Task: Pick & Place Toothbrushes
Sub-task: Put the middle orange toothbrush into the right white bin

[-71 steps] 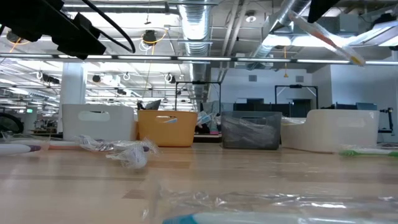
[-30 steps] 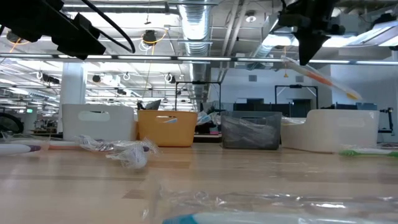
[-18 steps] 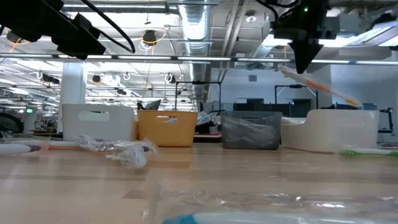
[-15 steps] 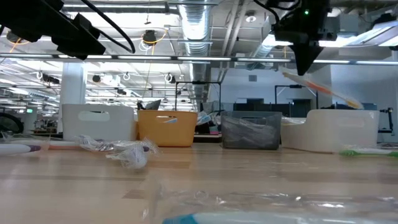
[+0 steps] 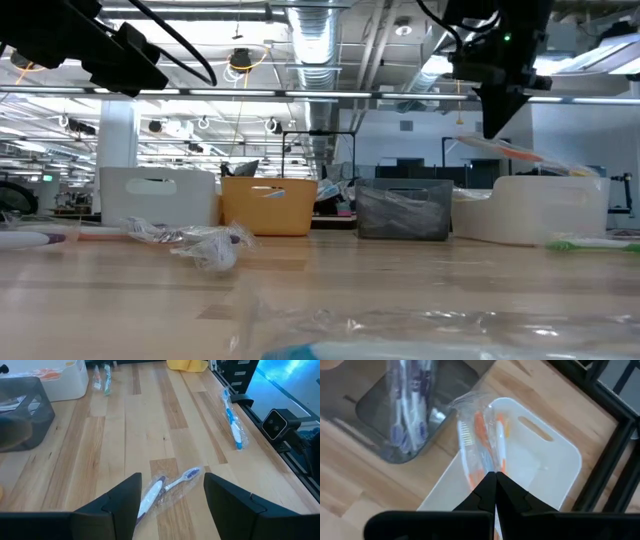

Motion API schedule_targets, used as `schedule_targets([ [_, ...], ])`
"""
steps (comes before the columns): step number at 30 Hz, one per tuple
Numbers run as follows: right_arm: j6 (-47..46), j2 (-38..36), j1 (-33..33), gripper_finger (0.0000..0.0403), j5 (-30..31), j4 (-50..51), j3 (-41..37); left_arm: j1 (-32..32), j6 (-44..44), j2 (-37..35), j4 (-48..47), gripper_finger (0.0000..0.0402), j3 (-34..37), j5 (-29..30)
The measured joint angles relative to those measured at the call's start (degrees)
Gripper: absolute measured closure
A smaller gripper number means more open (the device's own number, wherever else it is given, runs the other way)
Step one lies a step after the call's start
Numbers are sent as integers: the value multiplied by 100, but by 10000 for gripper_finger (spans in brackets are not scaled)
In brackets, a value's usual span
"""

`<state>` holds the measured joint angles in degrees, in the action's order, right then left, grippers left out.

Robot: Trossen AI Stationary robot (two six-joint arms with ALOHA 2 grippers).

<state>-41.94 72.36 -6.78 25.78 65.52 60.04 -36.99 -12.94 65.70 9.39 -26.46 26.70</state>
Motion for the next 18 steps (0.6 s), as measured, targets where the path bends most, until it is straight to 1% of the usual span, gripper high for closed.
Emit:
schedule_targets([
  [10, 296, 0, -254, 403, -35, -352, -1, 42, 21, 1, -3, 192, 0, 1],
  [18, 1, 0, -263, 403, -319, -236, -1, 42, 7, 1, -26, 192, 0, 1],
])
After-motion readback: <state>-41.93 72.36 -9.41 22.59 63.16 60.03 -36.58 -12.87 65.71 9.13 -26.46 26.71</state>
